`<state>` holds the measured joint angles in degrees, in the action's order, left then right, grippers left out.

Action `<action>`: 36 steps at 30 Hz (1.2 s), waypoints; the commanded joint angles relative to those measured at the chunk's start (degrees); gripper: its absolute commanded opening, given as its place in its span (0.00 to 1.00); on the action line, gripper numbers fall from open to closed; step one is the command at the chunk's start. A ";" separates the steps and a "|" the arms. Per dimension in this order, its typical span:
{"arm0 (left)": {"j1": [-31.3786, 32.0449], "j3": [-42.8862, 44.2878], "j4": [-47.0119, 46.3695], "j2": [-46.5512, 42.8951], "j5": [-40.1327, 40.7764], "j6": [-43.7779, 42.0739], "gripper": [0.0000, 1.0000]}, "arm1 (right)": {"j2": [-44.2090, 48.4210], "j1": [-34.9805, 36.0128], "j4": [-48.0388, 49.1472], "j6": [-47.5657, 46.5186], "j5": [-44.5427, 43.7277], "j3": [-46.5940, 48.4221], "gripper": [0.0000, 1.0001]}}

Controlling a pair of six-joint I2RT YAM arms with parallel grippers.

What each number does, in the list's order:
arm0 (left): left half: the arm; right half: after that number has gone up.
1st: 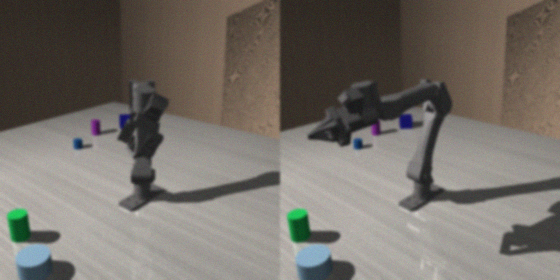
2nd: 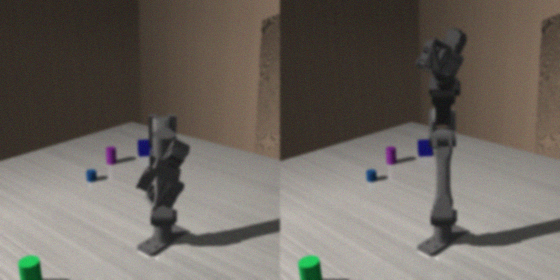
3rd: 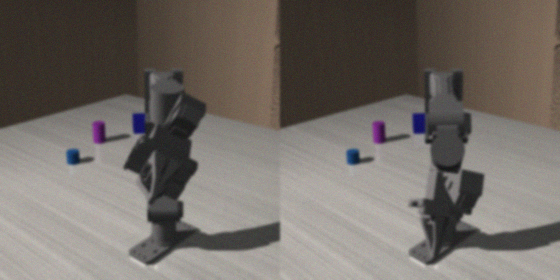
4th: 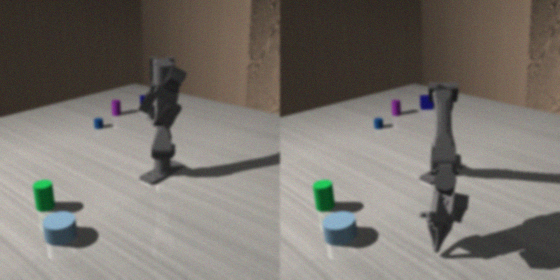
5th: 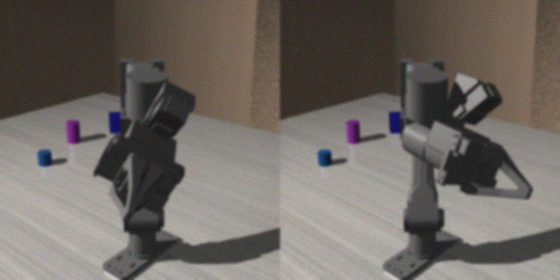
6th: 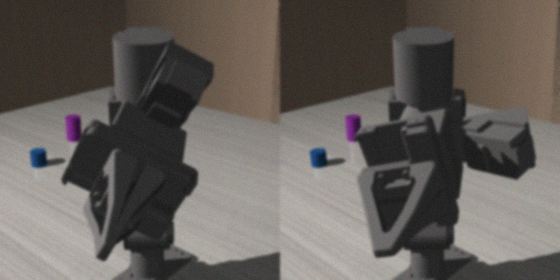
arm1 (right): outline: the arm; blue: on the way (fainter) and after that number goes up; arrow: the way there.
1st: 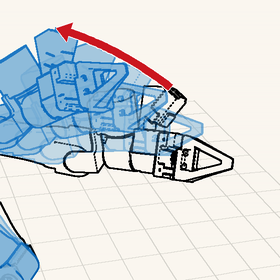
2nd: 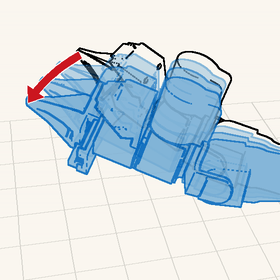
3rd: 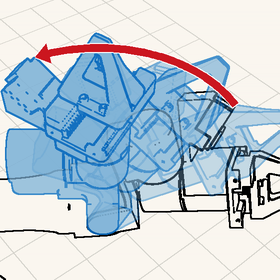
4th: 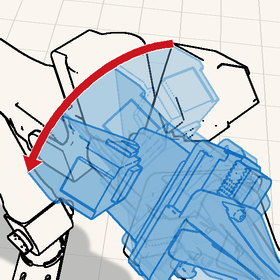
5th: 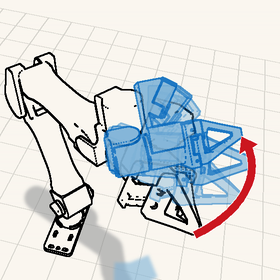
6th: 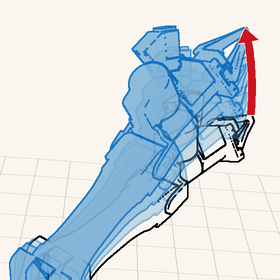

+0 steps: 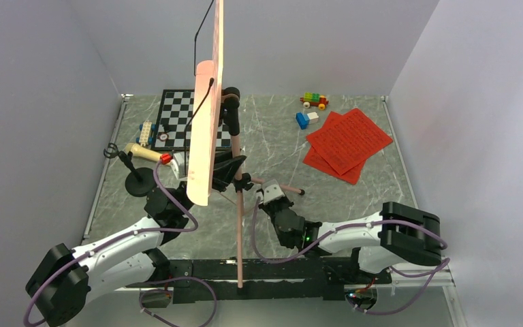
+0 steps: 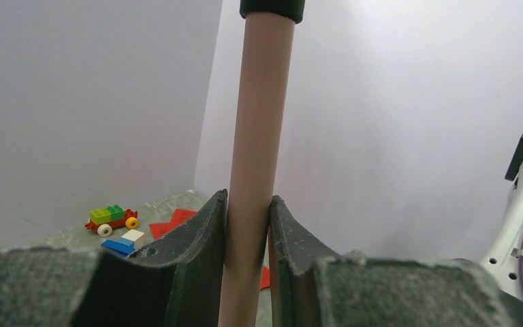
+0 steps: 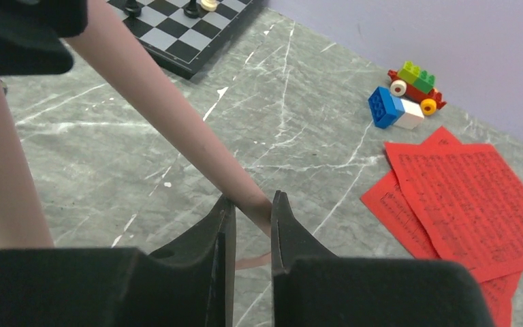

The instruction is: Pack up the instrument practice props

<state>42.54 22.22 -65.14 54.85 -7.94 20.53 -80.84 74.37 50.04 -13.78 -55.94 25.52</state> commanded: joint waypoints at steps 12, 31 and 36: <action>-1.05 -9.59 17.87 -1.59 12.74 2.57 0.00 | 5.28 0.12 -36.97 36.36 -3.79 -0.21 0.21; -0.18 -8.86 18.36 -1.17 13.11 -0.91 0.00 | 23.27 -23.85 -51.25 58.96 56.77 19.22 0.82; 0.29 -9.18 18.52 -1.34 13.73 -1.44 0.00 | 19.22 -26.82 -47.61 66.84 70.79 20.79 0.83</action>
<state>43.90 17.69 -67.07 51.00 -4.40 20.12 -59.33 48.60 0.08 43.92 -3.79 44.03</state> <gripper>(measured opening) 0.289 0.825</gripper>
